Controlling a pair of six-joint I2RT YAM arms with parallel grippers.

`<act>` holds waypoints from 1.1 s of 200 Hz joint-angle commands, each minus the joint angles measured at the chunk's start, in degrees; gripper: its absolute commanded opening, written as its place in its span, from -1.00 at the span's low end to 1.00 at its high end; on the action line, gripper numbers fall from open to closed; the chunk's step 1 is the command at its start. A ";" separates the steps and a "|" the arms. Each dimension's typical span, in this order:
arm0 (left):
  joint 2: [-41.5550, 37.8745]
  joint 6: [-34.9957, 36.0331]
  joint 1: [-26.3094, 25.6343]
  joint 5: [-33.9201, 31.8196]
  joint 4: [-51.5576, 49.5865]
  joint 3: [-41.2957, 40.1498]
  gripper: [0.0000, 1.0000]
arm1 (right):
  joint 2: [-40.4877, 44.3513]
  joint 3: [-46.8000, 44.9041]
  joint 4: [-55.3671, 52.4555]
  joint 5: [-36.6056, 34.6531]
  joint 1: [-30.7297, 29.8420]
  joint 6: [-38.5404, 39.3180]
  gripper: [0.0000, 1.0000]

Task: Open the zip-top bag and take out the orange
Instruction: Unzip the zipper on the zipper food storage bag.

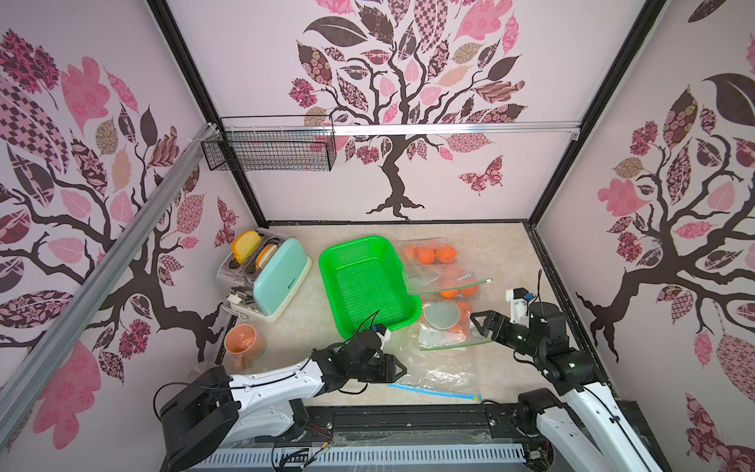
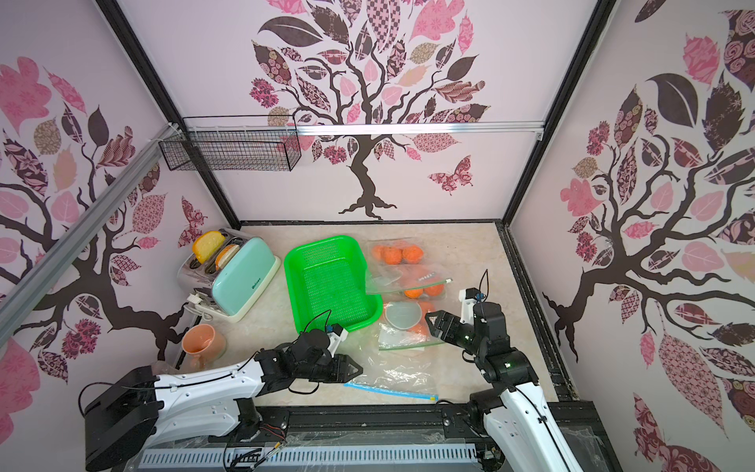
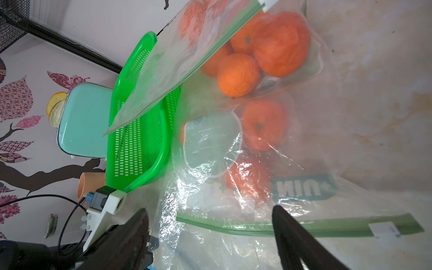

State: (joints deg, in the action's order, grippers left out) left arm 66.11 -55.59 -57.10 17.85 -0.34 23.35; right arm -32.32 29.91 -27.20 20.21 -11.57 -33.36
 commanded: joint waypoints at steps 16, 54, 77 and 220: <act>-1.27 -0.59 -0.12 3.52 3.63 4.00 -0.76 | -0.02 4.16 0.97 -0.84 -0.29 1.83 0.66; -4.23 -0.61 1.44 -3.68 -2.46 12.69 -1.00 | -2.46 10.71 1.22 -1.23 -0.29 5.94 0.62; -1.38 -2.13 6.66 -2.23 -2.71 18.51 -1.00 | -5.99 17.87 0.30 0.99 -0.29 12.25 0.55; 19.09 4.06 26.46 20.03 -3.03 33.17 -1.00 | 1.25 29.89 -22.84 -20.54 -11.72 47.03 0.99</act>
State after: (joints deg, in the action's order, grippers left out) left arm 84.49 -54.74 -31.75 33.30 -3.11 55.61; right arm -31.42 58.33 -42.92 1.23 -21.58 6.02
